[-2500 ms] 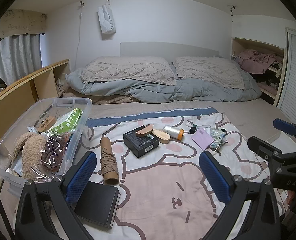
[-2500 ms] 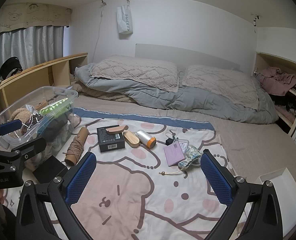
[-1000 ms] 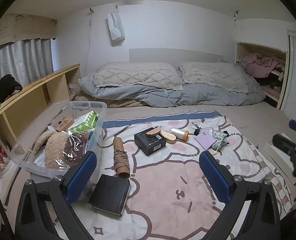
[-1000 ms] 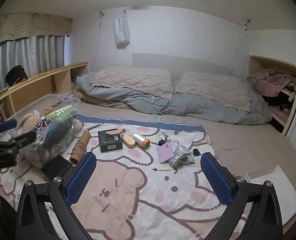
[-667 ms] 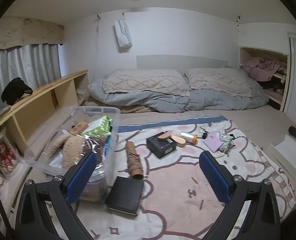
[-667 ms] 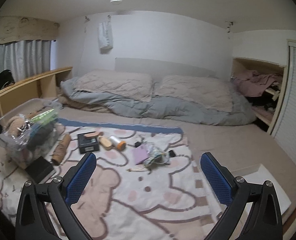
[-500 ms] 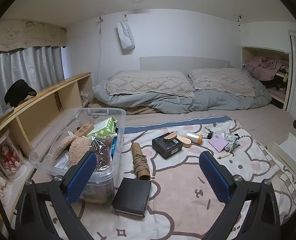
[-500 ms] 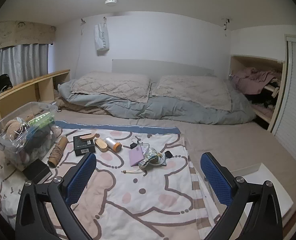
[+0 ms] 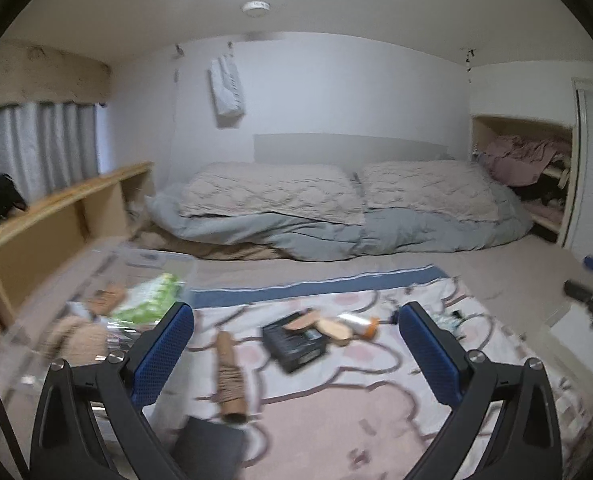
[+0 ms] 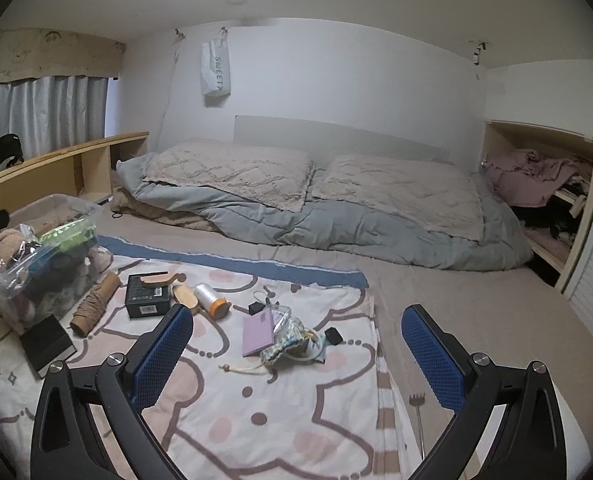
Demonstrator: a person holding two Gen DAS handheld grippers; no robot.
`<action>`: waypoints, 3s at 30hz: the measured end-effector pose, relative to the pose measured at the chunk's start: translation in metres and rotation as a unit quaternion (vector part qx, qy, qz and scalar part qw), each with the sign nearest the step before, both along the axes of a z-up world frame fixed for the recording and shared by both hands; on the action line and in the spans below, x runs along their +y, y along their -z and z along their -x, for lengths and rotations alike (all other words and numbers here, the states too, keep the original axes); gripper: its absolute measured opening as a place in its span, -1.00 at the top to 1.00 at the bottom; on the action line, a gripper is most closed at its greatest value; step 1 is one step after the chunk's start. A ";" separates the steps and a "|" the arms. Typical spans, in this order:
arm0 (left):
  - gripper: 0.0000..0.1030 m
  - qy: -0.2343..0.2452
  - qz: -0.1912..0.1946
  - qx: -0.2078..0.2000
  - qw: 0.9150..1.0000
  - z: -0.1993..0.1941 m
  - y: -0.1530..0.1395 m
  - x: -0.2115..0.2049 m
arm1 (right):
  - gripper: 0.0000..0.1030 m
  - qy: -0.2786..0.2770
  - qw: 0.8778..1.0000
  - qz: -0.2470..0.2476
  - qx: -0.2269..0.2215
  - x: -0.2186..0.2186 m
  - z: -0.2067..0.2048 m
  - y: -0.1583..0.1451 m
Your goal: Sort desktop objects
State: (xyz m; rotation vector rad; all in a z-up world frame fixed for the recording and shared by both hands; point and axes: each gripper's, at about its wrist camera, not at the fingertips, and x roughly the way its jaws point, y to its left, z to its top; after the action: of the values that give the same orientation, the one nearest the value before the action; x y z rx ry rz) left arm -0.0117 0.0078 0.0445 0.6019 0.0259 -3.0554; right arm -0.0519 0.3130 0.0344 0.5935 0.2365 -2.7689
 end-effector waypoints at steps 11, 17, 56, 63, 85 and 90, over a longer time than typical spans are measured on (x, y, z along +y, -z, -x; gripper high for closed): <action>-1.00 0.014 -0.041 -0.017 0.999 0.077 0.049 0.063 | -1.00 -0.016 1.000 0.010 -0.022 -0.033 0.049 0.044; -1.00 0.015 -0.052 -0.051 0.997 0.106 0.100 0.080 | -1.00 -0.007 0.999 0.009 -0.048 -0.046 0.071 0.088; -1.00 0.104 -0.105 -0.250 0.957 0.180 0.262 0.100 | 0.83 0.061 0.954 0.066 -0.284 -0.030 0.295 0.213; -1.00 0.095 -0.101 -0.251 0.958 0.180 0.259 0.097 | 0.83 -0.030 0.939 0.096 -0.328 -0.067 0.282 0.235; -1.00 0.096 -0.096 -0.187 0.973 0.174 0.225 0.079 | 0.83 -0.086 0.943 0.118 -0.299 -0.067 0.232 0.176; -1.00 0.122 -0.079 -0.191 0.971 0.171 0.230 0.093 | 0.83 -0.045 0.935 0.113 -0.333 -0.070 0.274 0.212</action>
State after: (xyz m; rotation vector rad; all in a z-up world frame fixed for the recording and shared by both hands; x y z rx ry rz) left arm -0.1828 0.1011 -0.1851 1.2860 0.2031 -3.1217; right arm -0.3263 0.2425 -0.1776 1.3555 -0.1992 -2.2916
